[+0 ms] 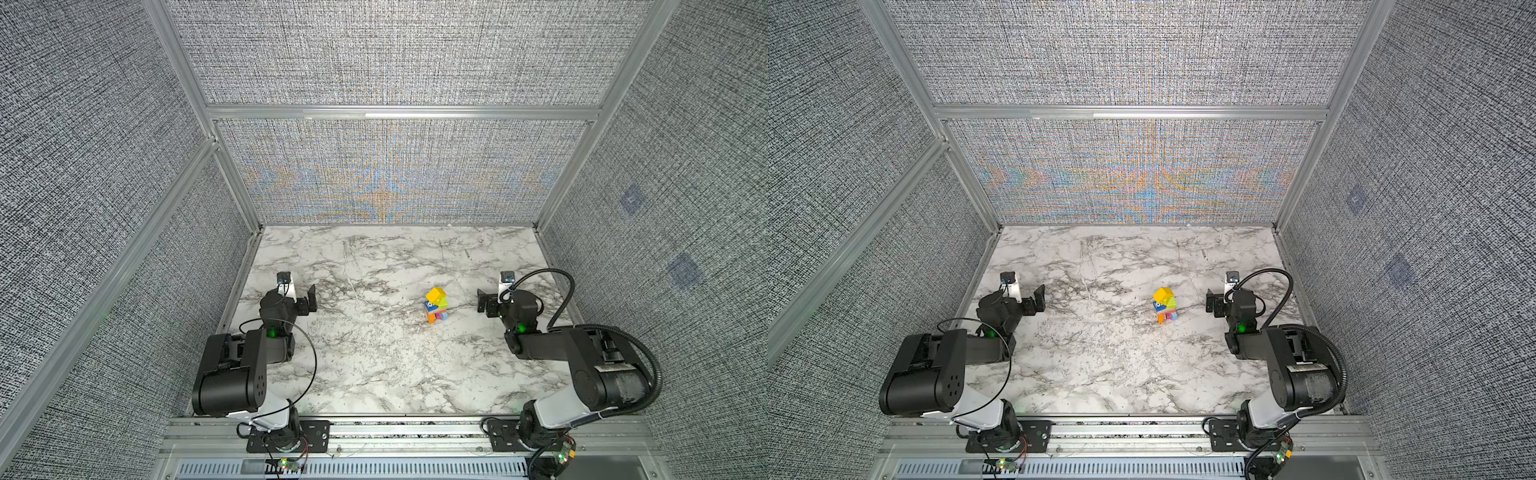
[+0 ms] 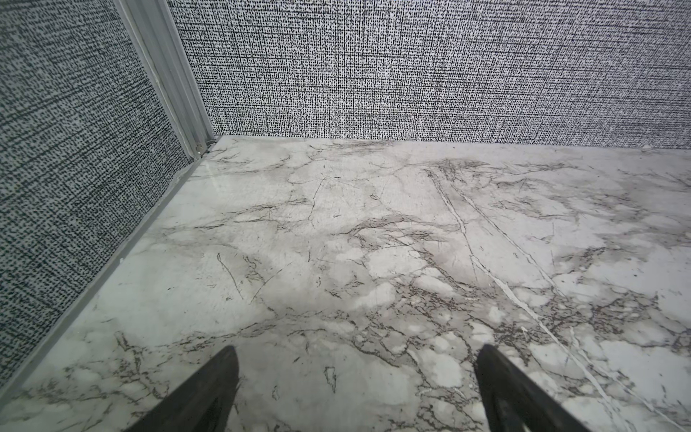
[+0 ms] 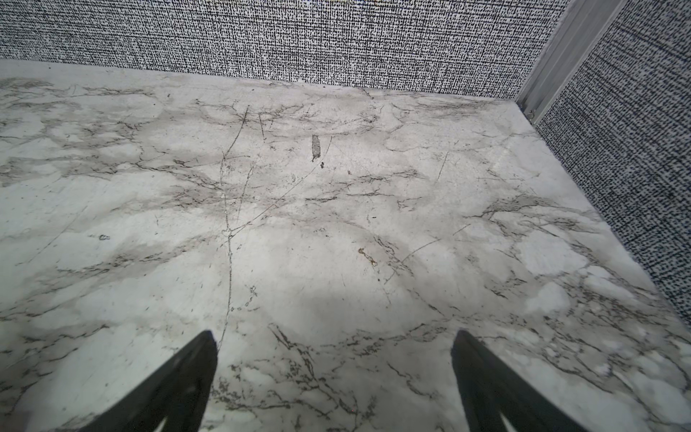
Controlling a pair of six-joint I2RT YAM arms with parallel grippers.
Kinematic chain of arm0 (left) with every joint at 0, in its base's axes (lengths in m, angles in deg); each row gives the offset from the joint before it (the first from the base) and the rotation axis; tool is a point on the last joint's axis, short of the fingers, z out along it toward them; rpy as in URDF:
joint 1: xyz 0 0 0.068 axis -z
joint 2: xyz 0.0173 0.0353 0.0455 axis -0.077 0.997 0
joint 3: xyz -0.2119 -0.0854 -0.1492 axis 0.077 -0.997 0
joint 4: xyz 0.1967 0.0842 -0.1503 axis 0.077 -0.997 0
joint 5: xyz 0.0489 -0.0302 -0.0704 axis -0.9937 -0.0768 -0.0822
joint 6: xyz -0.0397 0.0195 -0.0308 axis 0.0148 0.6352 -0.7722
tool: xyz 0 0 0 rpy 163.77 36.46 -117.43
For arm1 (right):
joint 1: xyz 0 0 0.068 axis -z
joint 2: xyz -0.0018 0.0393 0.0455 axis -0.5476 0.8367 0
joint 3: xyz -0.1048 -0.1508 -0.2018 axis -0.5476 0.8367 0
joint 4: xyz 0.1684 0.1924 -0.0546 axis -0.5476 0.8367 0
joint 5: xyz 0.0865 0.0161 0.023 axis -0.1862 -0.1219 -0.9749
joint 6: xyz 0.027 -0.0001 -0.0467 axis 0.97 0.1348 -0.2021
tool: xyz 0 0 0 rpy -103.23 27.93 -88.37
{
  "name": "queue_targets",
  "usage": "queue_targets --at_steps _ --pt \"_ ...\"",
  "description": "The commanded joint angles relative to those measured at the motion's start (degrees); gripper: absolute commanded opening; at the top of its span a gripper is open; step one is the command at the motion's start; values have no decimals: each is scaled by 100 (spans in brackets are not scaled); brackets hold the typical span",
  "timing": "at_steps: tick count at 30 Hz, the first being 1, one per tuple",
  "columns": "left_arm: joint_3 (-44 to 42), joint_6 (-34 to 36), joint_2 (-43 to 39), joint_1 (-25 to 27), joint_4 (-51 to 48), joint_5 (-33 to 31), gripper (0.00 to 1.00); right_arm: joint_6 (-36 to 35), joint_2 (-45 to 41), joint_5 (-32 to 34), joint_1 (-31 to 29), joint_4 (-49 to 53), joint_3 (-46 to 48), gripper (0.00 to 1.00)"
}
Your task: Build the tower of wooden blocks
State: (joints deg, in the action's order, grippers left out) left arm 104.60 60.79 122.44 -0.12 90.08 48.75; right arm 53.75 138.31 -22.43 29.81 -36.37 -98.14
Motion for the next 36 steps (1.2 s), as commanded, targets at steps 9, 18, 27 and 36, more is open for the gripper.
queue_targets --at_steps 9,18,27,36 --pt "2 44 -20 5 10 13 99 -42 -5 42 -13 -105 -1 99" --pt "8 45 -22 14 12 -4 99 -51 -9 43 -20 -128 20 99" --pt "2 50 -21 23 15 -7 99 -59 -6 51 -30 -129 18 99" --pt "19 19 -13 14 -20 23 99 -7 4 -81 26 -29 -43 99"
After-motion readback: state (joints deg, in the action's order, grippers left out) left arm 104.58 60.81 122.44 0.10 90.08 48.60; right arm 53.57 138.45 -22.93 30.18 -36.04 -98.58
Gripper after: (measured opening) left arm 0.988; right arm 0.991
